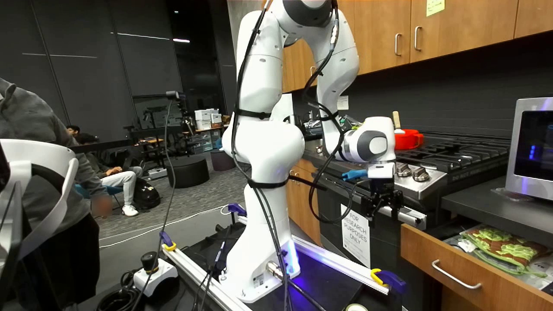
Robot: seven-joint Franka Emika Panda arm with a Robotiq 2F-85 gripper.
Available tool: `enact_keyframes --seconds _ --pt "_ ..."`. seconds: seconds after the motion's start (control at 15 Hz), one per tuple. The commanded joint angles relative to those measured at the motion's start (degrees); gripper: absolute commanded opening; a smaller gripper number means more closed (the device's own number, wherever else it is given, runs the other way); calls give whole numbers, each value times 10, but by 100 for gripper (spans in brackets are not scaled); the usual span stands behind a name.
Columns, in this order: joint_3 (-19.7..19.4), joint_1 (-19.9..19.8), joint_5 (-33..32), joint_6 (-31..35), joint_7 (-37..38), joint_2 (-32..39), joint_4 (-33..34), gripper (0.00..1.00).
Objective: Close the top drawer of the kitchen unit
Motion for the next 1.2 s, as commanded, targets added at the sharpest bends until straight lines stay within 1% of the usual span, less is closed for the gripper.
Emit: enact_keyframes --seconds 0.0,0.07,0.13,0.2,0.27,0.4,0.47,0.6,0.73,1.13 --pt "45 -7 55 -38 -47 -46 -19 100" --pt "50 -1 58 -87 -34 -49 -14 100" --pt "71 -10 95 -140 -69 -57 -13 100" --pt "78 -16 115 -181 -86 -61 -11 100" --pt "76 -19 113 -230 -74 -61 -5 100" --pt "71 -30 104 -292 -53 -69 -2 100" --pt "66 -37 94 -310 -35 -72 -2 100" --pt "61 -55 93 -338 -23 -69 6 100" --pt "58 -72 93 -351 -15 -61 13 100" --pt "42 -108 112 -360 -24 -6 41 100"
